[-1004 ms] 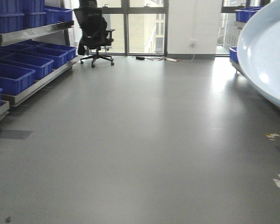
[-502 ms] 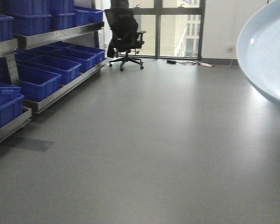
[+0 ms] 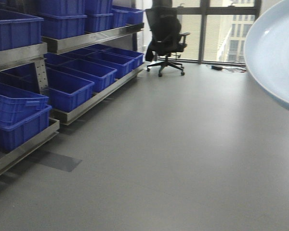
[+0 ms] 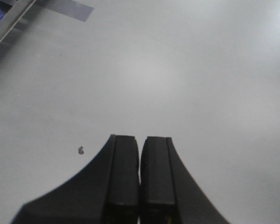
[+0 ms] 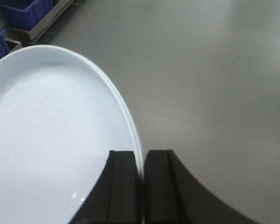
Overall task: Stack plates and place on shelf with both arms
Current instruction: 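Drive the base up to the rack of blue bins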
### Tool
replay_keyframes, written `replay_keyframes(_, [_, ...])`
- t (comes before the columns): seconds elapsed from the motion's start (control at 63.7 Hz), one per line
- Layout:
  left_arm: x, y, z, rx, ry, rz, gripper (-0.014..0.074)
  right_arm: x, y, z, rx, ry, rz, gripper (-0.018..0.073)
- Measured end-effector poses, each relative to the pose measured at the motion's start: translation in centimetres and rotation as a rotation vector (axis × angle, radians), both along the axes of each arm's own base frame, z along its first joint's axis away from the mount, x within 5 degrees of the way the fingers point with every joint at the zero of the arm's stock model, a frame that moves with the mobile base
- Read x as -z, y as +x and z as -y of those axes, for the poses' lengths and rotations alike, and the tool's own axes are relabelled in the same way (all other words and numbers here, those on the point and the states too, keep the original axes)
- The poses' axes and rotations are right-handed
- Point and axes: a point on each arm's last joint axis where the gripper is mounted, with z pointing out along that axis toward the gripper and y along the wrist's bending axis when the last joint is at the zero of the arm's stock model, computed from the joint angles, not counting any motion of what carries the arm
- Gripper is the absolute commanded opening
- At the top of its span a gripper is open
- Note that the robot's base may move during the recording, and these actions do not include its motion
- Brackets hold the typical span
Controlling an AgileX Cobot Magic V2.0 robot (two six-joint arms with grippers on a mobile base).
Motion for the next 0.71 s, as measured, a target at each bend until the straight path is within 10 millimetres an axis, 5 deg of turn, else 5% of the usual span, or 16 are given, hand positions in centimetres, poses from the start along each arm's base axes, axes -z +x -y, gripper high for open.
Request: replay_keyframes(0.706, [0.0,0.0,0.0,0.0,0.0,0.0,0.0088,0.0,0.0,0.0,0.0,0.0,0.0,0.0049])
